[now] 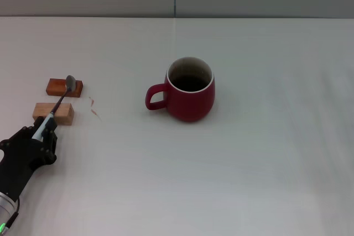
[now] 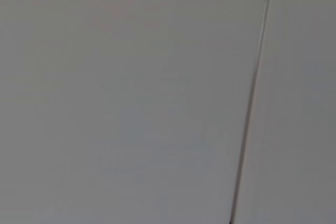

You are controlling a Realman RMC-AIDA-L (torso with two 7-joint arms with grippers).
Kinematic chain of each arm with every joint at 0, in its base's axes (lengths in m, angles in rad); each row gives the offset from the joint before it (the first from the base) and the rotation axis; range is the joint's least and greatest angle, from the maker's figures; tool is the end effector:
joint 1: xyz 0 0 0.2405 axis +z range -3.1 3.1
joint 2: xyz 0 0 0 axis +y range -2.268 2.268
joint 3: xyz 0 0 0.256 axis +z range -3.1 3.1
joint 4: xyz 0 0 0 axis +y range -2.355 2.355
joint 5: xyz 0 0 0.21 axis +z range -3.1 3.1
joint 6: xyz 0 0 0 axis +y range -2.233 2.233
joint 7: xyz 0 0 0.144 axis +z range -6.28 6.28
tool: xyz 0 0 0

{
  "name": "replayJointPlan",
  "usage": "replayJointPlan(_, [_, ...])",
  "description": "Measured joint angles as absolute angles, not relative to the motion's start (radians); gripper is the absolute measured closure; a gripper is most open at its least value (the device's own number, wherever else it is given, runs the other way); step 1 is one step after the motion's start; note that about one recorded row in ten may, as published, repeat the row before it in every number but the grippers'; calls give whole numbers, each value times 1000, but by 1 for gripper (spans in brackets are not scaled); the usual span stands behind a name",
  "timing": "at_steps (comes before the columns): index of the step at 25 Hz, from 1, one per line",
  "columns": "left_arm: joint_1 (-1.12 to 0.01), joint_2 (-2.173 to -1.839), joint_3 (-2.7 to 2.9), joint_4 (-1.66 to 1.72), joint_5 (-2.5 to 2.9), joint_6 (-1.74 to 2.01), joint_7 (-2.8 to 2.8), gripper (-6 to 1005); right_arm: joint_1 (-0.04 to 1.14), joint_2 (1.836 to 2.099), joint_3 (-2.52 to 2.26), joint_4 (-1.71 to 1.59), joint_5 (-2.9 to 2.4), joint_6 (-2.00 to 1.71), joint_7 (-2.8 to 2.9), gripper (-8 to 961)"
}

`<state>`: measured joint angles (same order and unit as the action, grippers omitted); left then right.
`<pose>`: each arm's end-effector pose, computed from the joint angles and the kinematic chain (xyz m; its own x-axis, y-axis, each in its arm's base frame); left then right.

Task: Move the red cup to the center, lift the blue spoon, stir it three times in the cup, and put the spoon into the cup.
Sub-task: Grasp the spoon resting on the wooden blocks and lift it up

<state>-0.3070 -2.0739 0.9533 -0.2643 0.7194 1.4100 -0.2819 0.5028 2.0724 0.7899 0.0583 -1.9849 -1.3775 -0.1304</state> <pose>-0.3743 0.2118 -0.0503 0.6292 0.1937 0.7527 0.7754 -0.2227 -0.5909 0.3261 0.3405 0.0419 0.8485 0.2562 -0.4630 -0.5027 0.1171 -0.8565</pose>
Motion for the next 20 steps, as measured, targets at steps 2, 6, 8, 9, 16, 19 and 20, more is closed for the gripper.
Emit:
replayJointPlan(2, [-309, -2074, 954, -267, 719, 1409, -281, 804, 502, 2072, 790, 58, -1985, -1378, -130, 258])
replayJointPlan(6, [-310, -2074, 953, -268, 720, 1407, -281, 804, 500, 2072, 790, 58, -1985, -1383, -130, 258])
replayJointPlan(8, [-310, -2075, 951, -269, 720, 1407, -280, 804, 498, 2072, 790, 58, -1985, -1386, -130, 258])
replayJointPlan(9, [-310, -2076, 951, -270, 720, 1408, -279, 805, 498, 2072, 790, 58, -1985, -1386, -130, 258])
replayJointPlan(16, [-308, -2079, 940, -270, 721, 1420, -276, 837, 494, 2072, 790, 58, -1985, -1388, -130, 259])
replayJointPlan(19, [-310, -2079, 939, -272, 721, 1424, -276, 864, 492, 2071, 790, 58, -1985, -1389, -130, 259])
replayJointPlan(20, [-310, -2079, 939, -272, 721, 1425, -277, 864, 491, 2071, 790, 58, -1985, -1389, -130, 259])
